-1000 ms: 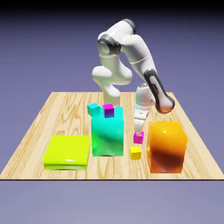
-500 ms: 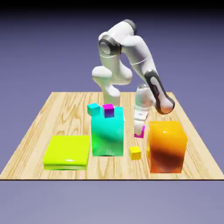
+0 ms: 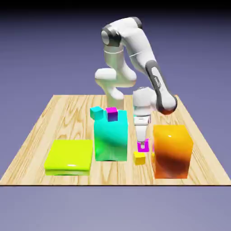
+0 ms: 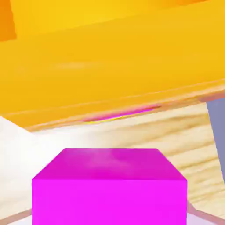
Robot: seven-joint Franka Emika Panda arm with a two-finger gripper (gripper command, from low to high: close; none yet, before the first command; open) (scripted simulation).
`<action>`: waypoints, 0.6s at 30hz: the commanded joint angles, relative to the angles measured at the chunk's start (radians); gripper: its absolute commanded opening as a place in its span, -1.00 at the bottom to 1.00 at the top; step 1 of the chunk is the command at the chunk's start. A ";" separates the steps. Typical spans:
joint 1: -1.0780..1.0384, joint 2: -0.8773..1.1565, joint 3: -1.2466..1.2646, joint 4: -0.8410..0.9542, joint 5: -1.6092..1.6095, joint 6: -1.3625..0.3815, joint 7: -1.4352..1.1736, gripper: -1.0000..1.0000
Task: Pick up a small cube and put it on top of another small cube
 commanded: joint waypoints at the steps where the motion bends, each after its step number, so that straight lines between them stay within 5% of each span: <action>1: -0.005 -0.023 -0.013 0.002 -0.045 -0.028 0.024 -1.00; 18: -0.428 -0.586 0.214 0.014 -0.453 -0.657 0.607 -1.00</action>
